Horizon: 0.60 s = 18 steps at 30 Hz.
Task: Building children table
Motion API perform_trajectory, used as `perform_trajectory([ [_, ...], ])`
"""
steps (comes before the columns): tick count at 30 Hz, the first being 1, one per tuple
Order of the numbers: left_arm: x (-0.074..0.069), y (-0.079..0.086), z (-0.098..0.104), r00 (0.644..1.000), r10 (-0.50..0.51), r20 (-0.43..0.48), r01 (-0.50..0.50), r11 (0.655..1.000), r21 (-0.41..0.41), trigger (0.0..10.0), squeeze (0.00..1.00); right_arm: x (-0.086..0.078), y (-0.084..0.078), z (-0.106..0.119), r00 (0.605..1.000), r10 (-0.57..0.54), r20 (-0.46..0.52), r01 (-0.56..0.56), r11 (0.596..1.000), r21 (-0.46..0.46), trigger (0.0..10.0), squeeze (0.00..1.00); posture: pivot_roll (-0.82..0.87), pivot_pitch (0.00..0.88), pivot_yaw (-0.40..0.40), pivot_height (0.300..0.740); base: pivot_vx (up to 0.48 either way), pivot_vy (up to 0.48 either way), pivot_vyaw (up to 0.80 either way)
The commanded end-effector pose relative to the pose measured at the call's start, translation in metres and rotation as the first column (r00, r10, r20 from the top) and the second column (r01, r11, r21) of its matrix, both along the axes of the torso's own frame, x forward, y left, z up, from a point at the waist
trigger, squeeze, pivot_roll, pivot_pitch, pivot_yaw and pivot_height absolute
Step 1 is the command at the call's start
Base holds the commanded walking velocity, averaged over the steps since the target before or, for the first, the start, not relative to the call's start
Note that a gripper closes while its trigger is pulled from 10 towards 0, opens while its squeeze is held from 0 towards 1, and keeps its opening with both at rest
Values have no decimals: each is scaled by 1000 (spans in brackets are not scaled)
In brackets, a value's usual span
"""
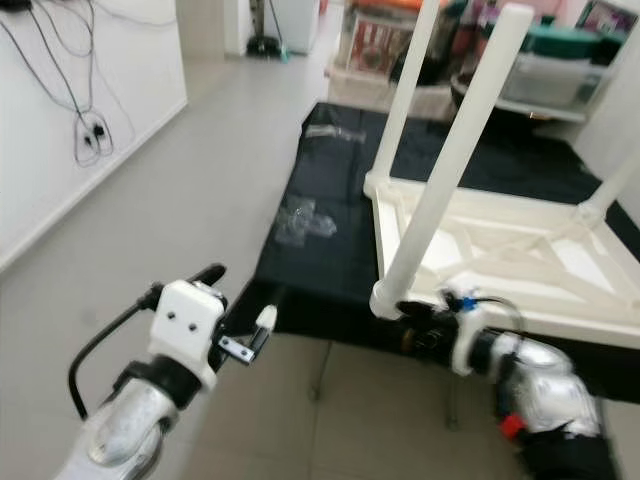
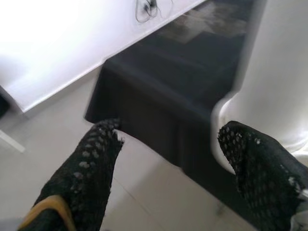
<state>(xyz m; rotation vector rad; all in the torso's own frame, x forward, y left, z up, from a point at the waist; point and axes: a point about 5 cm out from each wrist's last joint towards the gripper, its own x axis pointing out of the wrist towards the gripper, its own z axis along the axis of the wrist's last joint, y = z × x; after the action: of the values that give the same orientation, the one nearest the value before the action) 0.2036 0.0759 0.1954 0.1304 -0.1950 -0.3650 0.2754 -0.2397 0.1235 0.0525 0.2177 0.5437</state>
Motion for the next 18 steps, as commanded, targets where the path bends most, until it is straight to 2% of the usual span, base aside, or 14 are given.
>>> perform_trajectory([
  [1, 2, 2, -4, 1000, 19, -21, -19, 1000, 16, 10000, 0, -6, 8, 16, 988, -101, 118, 107, 993, -41, 10000, 0, 61, 105, -99, 740, 0, 0, 0],
  [2, 2, 2, -4, 1000, 19, -21, -19, 1000, 16, 10000, 0, -6, 8, 16, 988, -101, 118, 107, 993, -41, 10000, 0, 61, 105, -99, 740, 0, 0, 0],
  [3, 2, 4, -5, 999, 32, -27, -31, 999, 21, 10000, 0, -12, 24, 20, 981, -97, 169, 109, 992, -64, 10000, 0, 61, 105, -99, 740, 0, 0, 0],
  [4, 2, 7, -7, 998, 49, -40, -49, 999, 15, 10000, 0, -17, 40, 21, 976, -95, 195, 106, 993, -49, 10000, 0, 62, 105, -93, 740, 0, 0, 0],
  [6, 0, 11, -10, 996, 71, -57, -70, 997, 20, 10000, 0, -23, 57, 20, 974, -79, 214, 89, 995, -36, 10000, 0, 77, 100, -91, 740, 0, 0, 0],
  [7, 0, 11, -10, 996, 71, -57, -70, 997, 20, 10000, 0, -23, 57, 20, 974, -79, 214, 89, 995, -36, 10000, 0, 77, 100, -91, 740, 0, 0, 0],
  [8, -1, 17, -13, 994, 83, -66, -80, 996, 43, 10000, 0, -26, 66, 18, 971, -78, 225, 90, 995, -43, 10000, 0, 79, 97, -89, 740, 0, 0, -800],
  [12, -1, 26, -17, 991, 108, -77, -104, 993, 53, 10000, 0, -27, 76, 18, 969, -70, 238, 83, 996, -42, 10000, 0, 77, 93, -80, 740, 0, 0, -800],
  [14, -1, 33, -25, 983, 150, -107, -146, 988, 43, 10000, 0, -28, 89, 23, 960, -26, 280, 42, 998, -50, 10000, 0, 80, 89, -76, 740, 0, 0, 0],
  [17, -3, 38, -34, 973, 176, -147, -171, 984, 44, 10000, 0, -28, 99, 26, 956, -27, 293, 42, 998, -46, 10000, 0, 82, 84, -73, 740, 0, 0, 0],
  [18, -4, 40, -38, 970, 180, -166, -175, 983, 48, 10000, 0, -27, 102, 26, 956, -37, 292, 51, 998, -42, 10000, 0, 88, 81, -72, 740, 0, 480, 0],
])
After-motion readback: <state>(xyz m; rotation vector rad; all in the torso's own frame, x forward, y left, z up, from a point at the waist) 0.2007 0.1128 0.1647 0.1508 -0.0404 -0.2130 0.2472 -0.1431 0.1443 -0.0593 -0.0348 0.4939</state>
